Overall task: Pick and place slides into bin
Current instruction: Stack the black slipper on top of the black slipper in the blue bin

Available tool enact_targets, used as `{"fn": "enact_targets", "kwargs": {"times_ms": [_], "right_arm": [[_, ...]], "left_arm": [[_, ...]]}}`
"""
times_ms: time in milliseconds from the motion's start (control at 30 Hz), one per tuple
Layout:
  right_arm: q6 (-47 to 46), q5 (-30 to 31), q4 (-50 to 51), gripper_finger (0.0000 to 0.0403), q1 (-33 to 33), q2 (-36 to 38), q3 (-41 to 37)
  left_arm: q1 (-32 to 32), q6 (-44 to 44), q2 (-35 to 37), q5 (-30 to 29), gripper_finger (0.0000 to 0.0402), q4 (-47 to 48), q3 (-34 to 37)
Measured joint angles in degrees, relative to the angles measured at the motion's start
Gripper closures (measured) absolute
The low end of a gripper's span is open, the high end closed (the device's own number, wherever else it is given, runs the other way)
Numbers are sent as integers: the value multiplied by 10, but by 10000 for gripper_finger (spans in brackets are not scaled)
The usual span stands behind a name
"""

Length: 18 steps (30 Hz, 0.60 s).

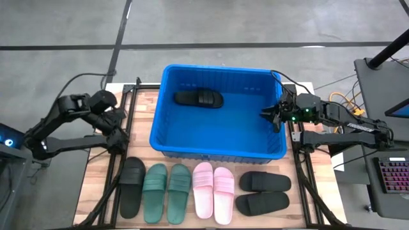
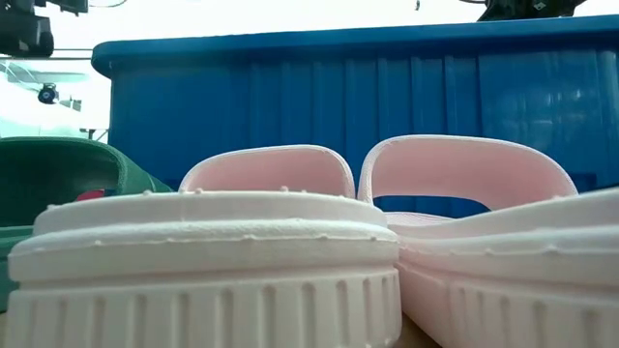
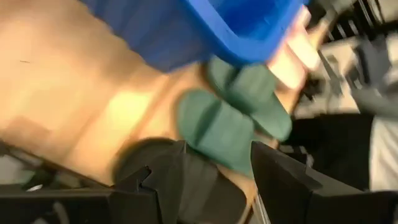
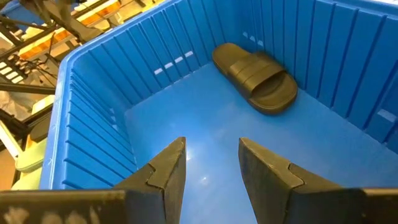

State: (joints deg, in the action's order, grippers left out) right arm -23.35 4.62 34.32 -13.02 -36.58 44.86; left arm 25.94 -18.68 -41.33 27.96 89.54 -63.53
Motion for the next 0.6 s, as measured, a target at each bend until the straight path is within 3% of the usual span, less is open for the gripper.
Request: {"fn": "enact_targets", "kwargs": {"times_ms": [367, 600], "right_arm": [[-2, 0, 16, 264, 0, 0, 0], [-14, 3, 17, 264, 0, 0, -1]], "left_arm": [[-27, 101, -37, 39, 235, -7, 79], [-34, 56, -13, 42, 235, -12, 126]]}}
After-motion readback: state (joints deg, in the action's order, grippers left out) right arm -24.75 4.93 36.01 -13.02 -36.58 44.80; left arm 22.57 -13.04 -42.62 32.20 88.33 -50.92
